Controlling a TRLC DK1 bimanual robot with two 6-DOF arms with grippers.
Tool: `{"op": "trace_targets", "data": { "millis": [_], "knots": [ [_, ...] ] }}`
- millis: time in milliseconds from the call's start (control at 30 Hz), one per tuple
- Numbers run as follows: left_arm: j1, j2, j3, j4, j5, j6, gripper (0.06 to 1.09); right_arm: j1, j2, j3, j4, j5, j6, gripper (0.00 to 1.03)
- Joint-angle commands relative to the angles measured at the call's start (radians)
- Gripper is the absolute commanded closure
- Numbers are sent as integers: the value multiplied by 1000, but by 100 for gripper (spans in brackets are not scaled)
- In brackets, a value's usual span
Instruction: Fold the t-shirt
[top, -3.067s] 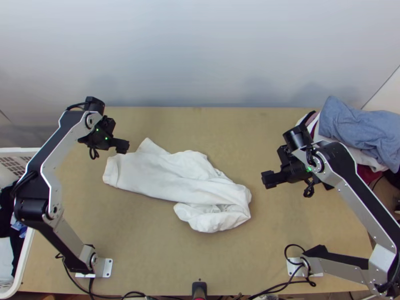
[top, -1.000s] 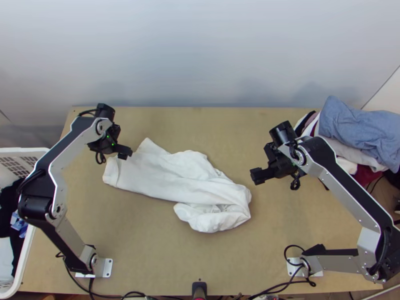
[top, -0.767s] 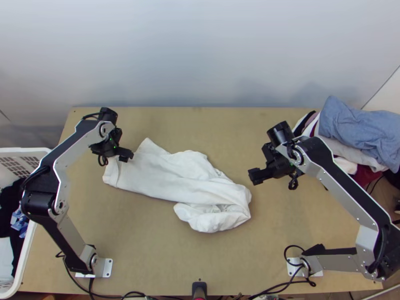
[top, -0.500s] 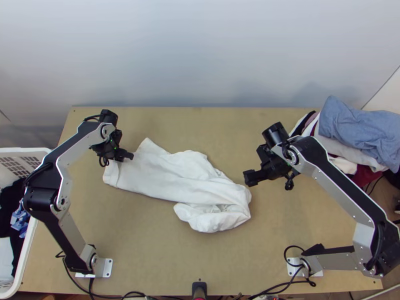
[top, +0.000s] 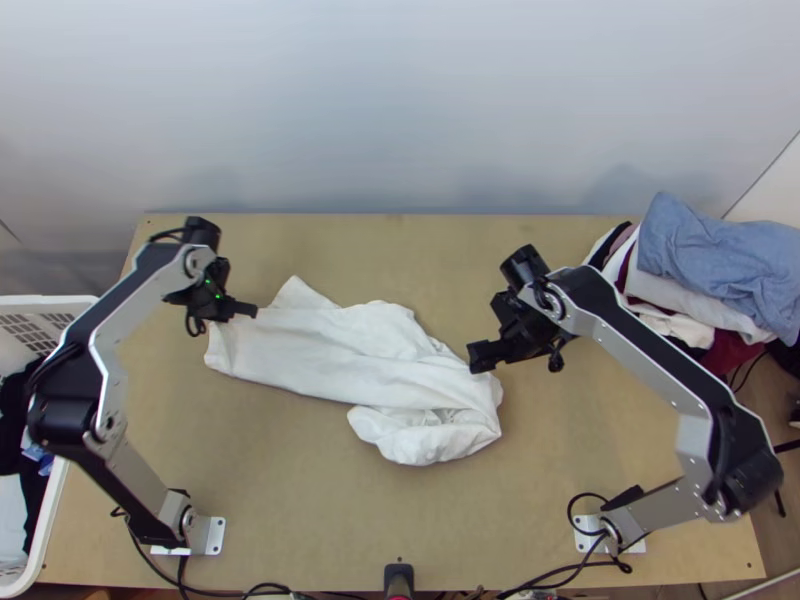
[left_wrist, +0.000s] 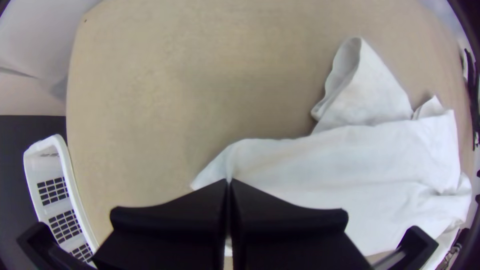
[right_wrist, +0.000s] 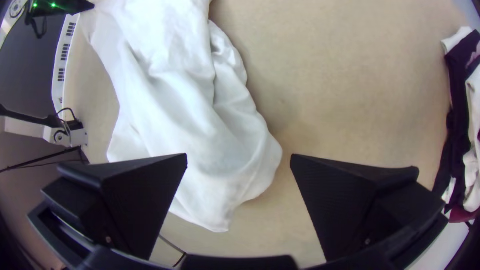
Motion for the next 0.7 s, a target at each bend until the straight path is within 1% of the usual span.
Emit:
{"op": "trace_targets", "data": {
  "millis": [0,67,100,233,400,433,467,533,667],
  "knots": [
    [47,-159,24,-117,57,-43,104,-27,103,56,25,-60,-2,7],
    [64,-223,15,-152,84,-58,104,-50,128,90,25,-72,0,8],
    [70,-254,7,-164,87,-61,104,-59,135,102,25,-86,0,10],
    [84,-338,-33,-183,87,-60,104,-61,158,87,26,-112,-3,10],
    [114,-358,-43,-186,87,-47,104,-55,172,52,26,-116,-13,10],
    [122,-361,-40,-186,87,-47,104,-53,172,47,26,-119,-13,11],
    [128,-364,-39,-187,87,-47,104,-53,172,41,32,-123,-13,15],
    [133,-369,-39,-203,89,-43,104,-53,169,30,54,-132,-13,16],
    [150,-404,-40,-224,89,-37,104,-53,198,96,66,-133,-11,16]
  ]
}}
